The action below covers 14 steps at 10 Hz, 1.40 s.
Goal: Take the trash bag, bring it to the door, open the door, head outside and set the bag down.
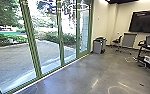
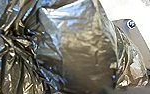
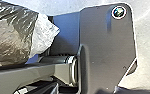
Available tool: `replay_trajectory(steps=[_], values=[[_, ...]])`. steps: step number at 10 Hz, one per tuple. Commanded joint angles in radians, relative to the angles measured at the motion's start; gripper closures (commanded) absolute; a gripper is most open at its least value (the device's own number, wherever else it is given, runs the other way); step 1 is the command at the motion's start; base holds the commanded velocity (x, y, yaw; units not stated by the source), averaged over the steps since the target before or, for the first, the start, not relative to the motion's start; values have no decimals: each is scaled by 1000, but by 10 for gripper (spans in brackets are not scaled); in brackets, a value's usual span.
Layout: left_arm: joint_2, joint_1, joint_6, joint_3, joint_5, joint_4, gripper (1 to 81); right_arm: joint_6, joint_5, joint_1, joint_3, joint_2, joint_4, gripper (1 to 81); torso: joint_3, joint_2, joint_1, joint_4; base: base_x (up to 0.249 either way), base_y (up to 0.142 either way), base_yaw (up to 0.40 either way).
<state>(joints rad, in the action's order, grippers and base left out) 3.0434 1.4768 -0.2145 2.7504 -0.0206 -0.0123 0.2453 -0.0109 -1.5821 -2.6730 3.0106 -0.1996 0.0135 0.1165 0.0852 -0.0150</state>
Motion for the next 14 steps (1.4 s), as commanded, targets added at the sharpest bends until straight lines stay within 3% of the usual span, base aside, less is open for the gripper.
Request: replay_trajectory(steps=[1,6,14], values=[[3,-57,-9,-3,-50,-8,811,0,-54,47,1,0,-3,10,0,0,0,0,149,-69,0],[3,-57,-9,-3,-50,-8,811,0,-54,46,1,1,-3,10,0,0,0,0,153,-68,0],[3,-57,-9,-3,-50,-6,811,0,-54,47,1,1,-4,10,0,0,0,0,162,-18,0]])
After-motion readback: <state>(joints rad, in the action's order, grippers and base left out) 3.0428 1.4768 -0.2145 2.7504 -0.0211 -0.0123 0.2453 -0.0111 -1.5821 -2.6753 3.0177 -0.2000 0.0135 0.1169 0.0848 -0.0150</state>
